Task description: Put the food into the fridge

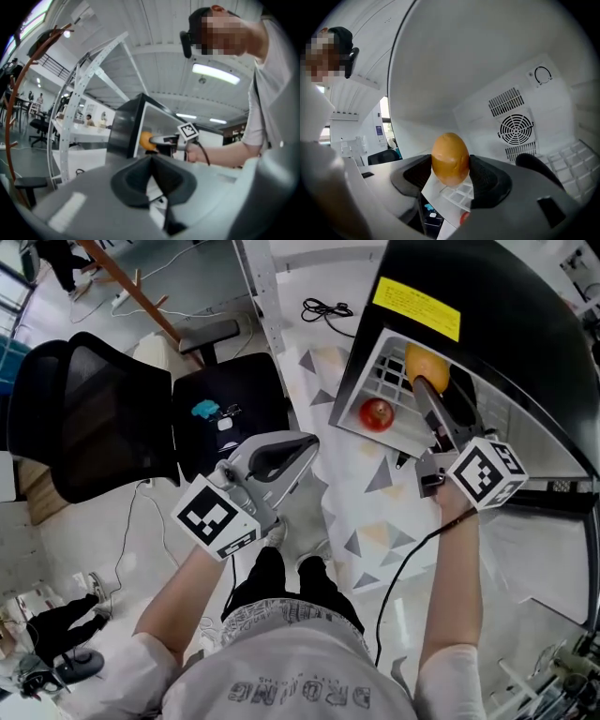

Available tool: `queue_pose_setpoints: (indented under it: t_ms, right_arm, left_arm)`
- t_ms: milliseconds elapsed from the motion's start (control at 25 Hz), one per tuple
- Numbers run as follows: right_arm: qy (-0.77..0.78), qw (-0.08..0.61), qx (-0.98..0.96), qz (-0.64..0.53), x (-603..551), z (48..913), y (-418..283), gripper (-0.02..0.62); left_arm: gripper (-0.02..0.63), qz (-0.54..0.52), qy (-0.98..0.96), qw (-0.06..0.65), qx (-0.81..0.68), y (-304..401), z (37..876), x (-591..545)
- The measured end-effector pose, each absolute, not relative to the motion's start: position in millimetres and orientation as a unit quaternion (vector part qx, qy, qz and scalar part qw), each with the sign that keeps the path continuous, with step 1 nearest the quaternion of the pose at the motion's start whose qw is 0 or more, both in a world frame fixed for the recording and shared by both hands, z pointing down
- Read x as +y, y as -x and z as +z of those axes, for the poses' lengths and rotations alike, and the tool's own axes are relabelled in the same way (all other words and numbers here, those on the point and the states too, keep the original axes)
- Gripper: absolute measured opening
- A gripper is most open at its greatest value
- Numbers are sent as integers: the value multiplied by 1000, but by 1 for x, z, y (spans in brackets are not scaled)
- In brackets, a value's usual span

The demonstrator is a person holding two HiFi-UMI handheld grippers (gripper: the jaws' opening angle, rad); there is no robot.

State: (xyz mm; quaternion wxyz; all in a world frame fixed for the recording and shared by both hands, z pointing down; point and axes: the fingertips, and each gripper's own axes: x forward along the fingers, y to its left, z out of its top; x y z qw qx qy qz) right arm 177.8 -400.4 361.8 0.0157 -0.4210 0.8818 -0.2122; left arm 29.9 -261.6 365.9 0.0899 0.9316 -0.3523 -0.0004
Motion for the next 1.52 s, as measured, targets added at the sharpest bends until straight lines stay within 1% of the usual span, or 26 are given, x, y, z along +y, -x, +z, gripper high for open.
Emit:
queue_pose_setpoints:
  t_ms: [320, 560, 760, 1120, 1520]
  right_arm:
    - [434, -59, 878, -194, -432, 384, -170, 253]
    - [437, -135, 872, -176, -442, 407, -160, 253]
    - [448, -178, 860, -167, -449, 423, -160, 253]
    - [458, -215, 849, -153, -455, 433, -158, 253]
    - [466, -232, 844, -134, -458, 434, -155, 253]
  left_arm:
    - [6, -8, -926, 98, -366, -19, 377, -267]
    - [6, -14, -924, 104, -369, -12, 381, -270]
    - [6, -15, -922, 110, -371, -4, 385, -271]
    - [6, -19, -920, 117, -373, 4, 392, -271]
    - [6, -15, -921, 117, -372, 6, 391, -272]
